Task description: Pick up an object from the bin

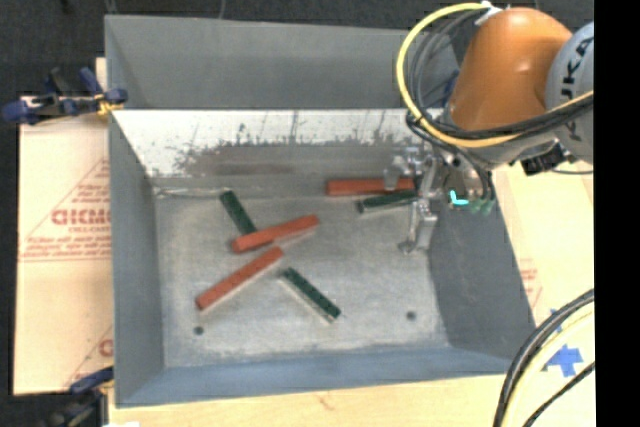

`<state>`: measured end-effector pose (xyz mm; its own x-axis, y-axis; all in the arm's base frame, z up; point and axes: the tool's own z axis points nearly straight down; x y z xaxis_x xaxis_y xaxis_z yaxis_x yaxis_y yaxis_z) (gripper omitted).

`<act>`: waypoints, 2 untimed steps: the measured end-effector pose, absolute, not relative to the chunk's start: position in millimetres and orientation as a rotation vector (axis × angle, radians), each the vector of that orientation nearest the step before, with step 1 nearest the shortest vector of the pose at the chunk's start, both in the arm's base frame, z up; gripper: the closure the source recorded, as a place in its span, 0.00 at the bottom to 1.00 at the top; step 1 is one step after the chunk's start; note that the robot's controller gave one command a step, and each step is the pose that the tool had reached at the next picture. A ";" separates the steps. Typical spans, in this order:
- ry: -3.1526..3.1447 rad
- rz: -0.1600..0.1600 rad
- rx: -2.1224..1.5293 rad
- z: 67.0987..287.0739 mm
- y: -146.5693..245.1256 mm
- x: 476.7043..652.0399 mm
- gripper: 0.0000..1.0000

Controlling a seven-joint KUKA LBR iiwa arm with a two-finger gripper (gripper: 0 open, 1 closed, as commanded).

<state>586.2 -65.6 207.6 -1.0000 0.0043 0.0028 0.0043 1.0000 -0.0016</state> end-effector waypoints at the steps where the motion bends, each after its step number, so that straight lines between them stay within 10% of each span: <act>1: -3.115 0.000 0.389 87.0 -32.7 568.4 0.00; 2: -3.125 -0.006 0.314 74.0 20.6 535.7 0.00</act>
Offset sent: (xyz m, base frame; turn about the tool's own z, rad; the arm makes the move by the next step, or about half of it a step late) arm -0.0169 0.0339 -0.1177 -0.2538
